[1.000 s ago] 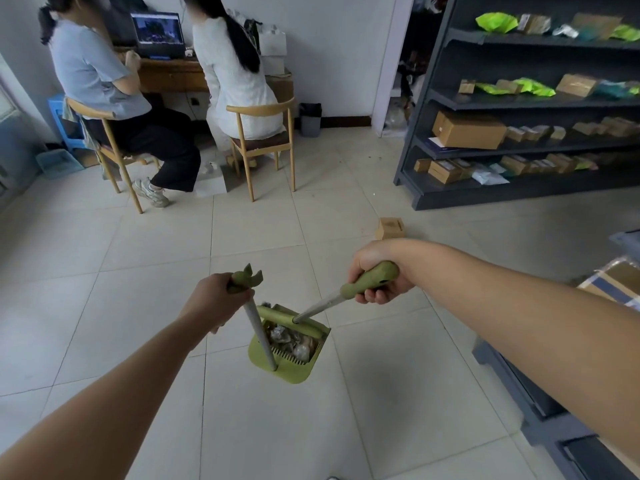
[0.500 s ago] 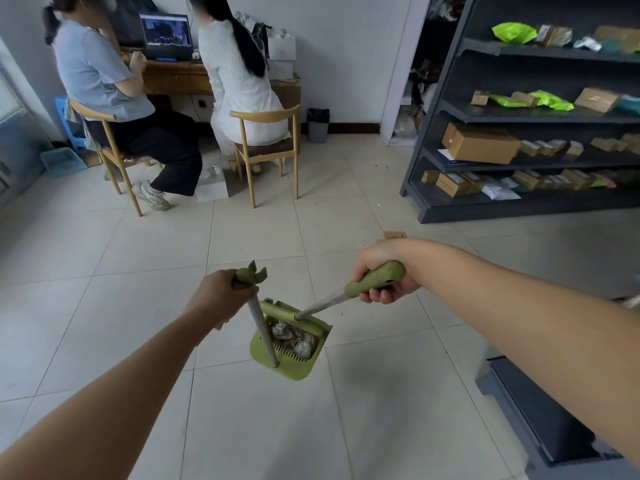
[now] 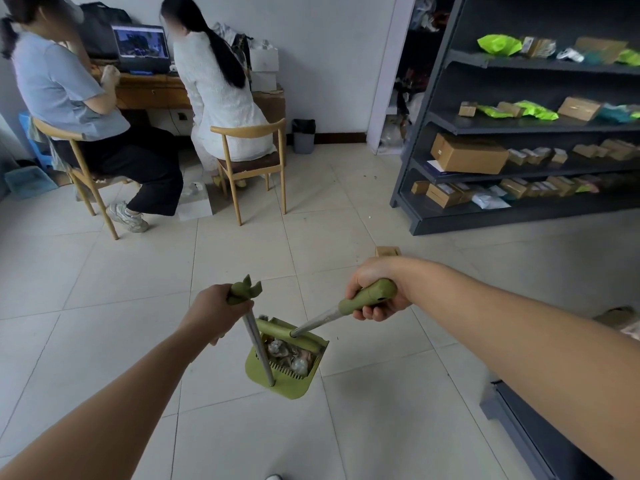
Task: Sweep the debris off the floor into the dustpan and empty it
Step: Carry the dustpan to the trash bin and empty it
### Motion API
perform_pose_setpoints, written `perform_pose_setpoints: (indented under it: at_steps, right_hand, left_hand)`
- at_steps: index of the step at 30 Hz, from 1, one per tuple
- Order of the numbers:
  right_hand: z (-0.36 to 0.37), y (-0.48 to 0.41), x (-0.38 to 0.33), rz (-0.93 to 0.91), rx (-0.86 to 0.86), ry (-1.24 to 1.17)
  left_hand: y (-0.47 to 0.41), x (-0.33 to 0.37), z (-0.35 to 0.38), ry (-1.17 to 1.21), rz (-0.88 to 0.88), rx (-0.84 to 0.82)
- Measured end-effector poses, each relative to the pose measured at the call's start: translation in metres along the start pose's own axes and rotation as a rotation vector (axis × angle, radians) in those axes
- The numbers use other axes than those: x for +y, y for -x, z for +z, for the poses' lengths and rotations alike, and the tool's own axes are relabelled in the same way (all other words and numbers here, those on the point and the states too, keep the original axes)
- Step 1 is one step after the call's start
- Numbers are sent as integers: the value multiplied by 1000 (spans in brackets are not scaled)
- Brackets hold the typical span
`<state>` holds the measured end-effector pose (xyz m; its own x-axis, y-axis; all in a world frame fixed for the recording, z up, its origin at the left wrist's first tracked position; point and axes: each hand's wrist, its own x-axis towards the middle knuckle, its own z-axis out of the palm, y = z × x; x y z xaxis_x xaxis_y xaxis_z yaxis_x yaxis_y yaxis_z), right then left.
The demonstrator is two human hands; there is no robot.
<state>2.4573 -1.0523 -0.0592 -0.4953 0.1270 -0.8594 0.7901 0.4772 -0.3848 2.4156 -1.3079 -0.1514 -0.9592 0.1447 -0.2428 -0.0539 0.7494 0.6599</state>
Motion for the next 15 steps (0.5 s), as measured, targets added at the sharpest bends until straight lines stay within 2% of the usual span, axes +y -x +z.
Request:
perform_pose_setpoints:
  at_steps: [15]
  right_hand:
    - [-38,-43,-84,-5,30,-66]
  left_hand:
    - [-110,14,-38,-9,60,-40]
